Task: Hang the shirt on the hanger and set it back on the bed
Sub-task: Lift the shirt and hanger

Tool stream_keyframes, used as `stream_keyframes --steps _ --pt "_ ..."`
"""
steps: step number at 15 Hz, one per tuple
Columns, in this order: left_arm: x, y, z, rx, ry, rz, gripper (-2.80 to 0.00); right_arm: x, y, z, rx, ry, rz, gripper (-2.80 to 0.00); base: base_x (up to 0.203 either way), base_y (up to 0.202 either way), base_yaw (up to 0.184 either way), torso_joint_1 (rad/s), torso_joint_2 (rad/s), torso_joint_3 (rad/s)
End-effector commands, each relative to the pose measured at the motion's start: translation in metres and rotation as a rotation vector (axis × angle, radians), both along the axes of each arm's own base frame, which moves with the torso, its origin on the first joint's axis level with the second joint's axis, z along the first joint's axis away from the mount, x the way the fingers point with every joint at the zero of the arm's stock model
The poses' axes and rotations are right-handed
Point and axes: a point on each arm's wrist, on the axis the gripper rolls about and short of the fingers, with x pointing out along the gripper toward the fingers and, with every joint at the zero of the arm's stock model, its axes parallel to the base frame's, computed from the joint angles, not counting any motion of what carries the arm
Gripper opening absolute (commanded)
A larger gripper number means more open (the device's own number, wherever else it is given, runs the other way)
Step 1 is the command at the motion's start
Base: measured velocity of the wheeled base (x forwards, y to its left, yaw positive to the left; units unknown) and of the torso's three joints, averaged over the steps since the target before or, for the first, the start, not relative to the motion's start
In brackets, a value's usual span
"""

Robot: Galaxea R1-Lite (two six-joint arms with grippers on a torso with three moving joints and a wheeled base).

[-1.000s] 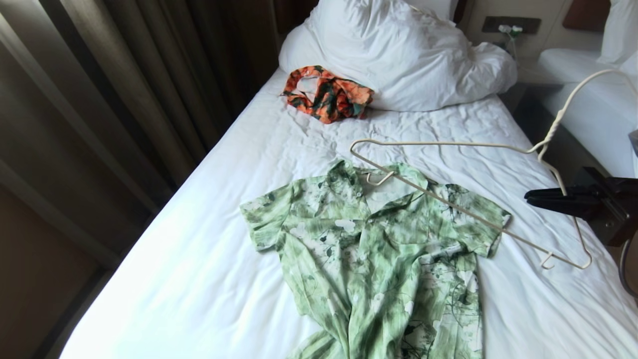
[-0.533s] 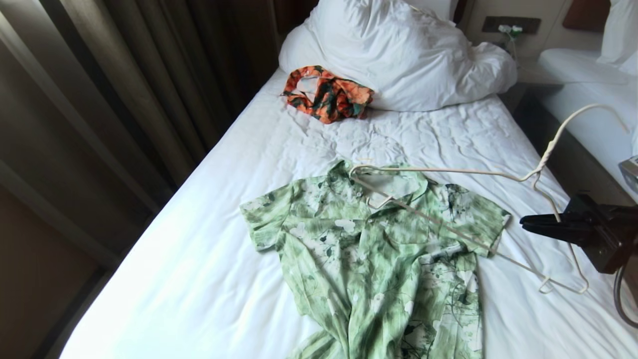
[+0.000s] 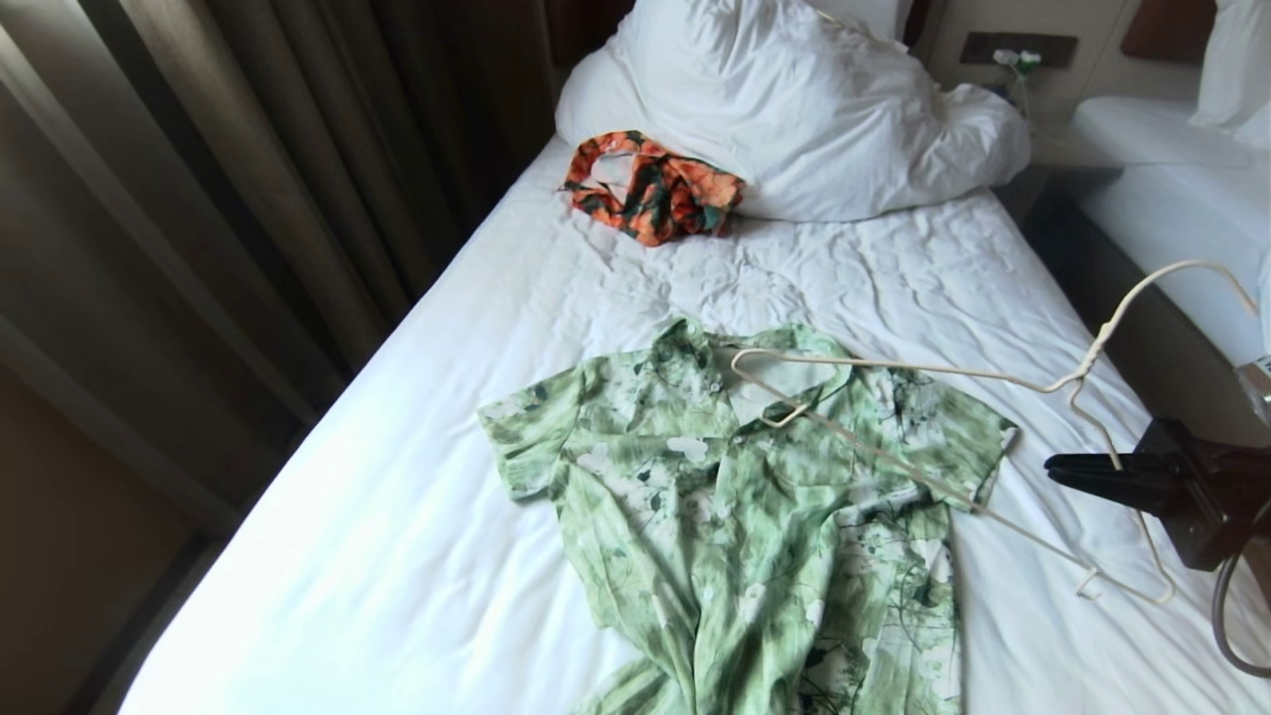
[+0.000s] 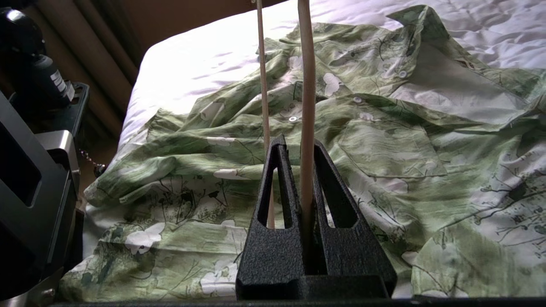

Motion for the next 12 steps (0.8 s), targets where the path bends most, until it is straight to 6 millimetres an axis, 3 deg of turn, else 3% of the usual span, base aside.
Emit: stream_keyframes --steps 1,2,5,8,12 --pt "0.0 0.0 0.0 0.026 0.001 0.001 -2.8 0.0 -0.004 -0.004 0.006 0.008 -0.006 -2.8 0.0 0.0 0.0 0.0 0.0 0.0" --pt "-0.001 0.0 0.005 0.077 -0.015 -0.001 -2.8 -0.001 -0.006 -0.004 0.005 0.006 -0.013 -2.8 0.0 0.0 0.0 0.0 0.0 0.0" --pt "-0.006 -0.001 0.053 0.09 -0.073 -0.056 -2.8 -0.001 -0.009 -0.003 0.005 0.005 -0.025 -2.8 0.0 0.0 0.0 0.0 0.0 0.0" --pt "0.017 -0.003 0.083 0.083 0.044 -0.166 -2.8 -0.001 -0.009 -0.003 0.006 0.006 -0.023 -2.8 0.0 0.0 0.0 0.0 0.0 0.0" --pt "0.066 -0.008 0.109 0.044 0.181 -0.307 -2.8 -0.002 -0.015 0.0 0.014 0.025 -0.044 -2.8 0.0 0.0 0.0 0.0 0.0 0.0"
